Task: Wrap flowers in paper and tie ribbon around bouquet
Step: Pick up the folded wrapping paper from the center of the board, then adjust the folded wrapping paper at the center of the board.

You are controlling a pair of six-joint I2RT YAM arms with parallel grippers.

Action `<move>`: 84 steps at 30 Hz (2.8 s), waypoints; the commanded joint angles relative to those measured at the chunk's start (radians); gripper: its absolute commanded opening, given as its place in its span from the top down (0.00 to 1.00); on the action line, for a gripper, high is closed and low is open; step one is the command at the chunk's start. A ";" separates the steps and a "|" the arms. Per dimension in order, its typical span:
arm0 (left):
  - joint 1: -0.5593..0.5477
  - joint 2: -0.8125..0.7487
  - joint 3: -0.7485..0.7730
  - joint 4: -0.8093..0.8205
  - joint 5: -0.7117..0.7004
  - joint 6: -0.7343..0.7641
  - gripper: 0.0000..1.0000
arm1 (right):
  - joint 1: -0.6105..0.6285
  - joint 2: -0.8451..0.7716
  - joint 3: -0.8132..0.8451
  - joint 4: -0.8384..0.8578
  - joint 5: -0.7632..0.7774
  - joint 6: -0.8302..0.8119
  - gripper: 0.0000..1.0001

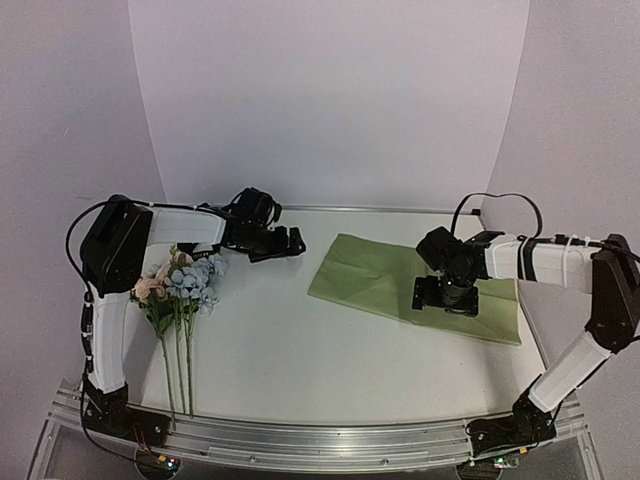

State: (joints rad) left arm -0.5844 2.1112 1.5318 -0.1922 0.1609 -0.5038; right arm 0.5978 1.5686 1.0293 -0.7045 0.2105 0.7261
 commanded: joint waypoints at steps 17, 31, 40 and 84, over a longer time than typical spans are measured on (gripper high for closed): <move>-0.064 0.234 0.220 0.053 0.278 -0.075 0.35 | -0.045 0.103 -0.003 0.070 -0.041 0.036 0.02; -0.067 0.229 0.195 0.100 0.366 -0.124 0.65 | -0.056 0.148 -0.017 0.088 -0.061 0.049 0.02; -0.069 0.239 0.179 0.143 0.419 -0.176 0.74 | -0.063 0.184 -0.020 0.112 -0.084 0.058 0.02; -0.111 -0.730 -0.847 0.641 0.108 -0.150 1.00 | -0.252 0.122 -0.071 0.193 -0.281 0.155 0.27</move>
State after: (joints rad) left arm -0.6599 1.4634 0.6819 0.4235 0.2370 -0.7723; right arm 0.3687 1.6507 0.9516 -0.6234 -0.0281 0.8271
